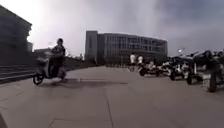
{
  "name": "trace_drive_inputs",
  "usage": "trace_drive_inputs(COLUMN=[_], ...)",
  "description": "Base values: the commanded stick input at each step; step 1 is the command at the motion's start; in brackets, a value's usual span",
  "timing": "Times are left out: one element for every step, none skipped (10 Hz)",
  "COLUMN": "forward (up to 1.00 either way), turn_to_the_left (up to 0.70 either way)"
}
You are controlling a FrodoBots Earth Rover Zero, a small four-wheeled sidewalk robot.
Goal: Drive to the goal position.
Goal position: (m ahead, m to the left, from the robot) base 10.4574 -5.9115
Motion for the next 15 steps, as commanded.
trace_drive_inputs(forward=[1.0, 1.0, 1.0, 1.0, 1.0, 1.0, 1.0, 1.0, 1.0, 1.0, 1.0, 1.0, 1.0, 1.0, 1.0], turn_to_the_left=[0.0, 0.0, 0.0, 0.0, 0.0, 0.0, 0.0, 0.0, 0.0, 0.0, 0.0, 0.0, 0.0, 0.0, 0.0])
